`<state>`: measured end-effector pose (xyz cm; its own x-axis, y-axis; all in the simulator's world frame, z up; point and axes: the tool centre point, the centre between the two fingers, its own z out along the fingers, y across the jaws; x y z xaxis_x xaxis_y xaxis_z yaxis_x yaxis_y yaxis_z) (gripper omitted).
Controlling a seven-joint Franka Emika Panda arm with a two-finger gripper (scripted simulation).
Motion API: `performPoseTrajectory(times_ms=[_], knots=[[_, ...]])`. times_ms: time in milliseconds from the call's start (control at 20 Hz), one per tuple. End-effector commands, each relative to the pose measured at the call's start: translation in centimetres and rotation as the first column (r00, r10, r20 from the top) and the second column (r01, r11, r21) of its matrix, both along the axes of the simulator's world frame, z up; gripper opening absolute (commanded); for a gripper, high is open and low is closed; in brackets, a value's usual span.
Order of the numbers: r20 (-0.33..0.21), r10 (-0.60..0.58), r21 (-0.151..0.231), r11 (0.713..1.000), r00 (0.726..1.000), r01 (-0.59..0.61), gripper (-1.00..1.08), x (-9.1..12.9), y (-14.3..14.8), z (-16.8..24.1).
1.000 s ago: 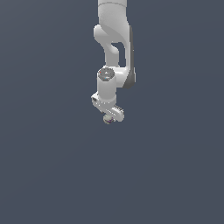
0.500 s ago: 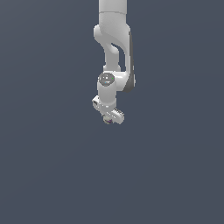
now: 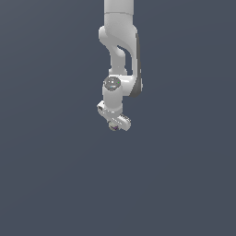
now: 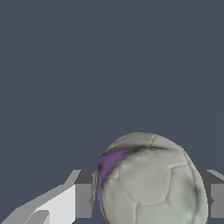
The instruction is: Pick up the object and move it to a goal position.
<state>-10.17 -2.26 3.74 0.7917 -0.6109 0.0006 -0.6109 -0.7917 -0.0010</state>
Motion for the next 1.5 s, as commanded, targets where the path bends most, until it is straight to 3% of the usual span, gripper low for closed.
performPoseTrajectory(times_ms=[0,400,1050,1450], knots=[[0.0,0.0,0.0,1.0,1.0,0.0,-1.0,0.0,-0.1,0.0],[0.0,0.0,0.0,1.0,1.0,0.0,-1.0,-0.5,-3.3,0.1],[0.0,-0.001,0.0,1.0,1.0,0.001,-1.0,-2.1,-15.6,0.5],[-0.001,-0.001,0.0,1.0,1.0,0.001,-1.0,-2.5,-20.2,0.7]])
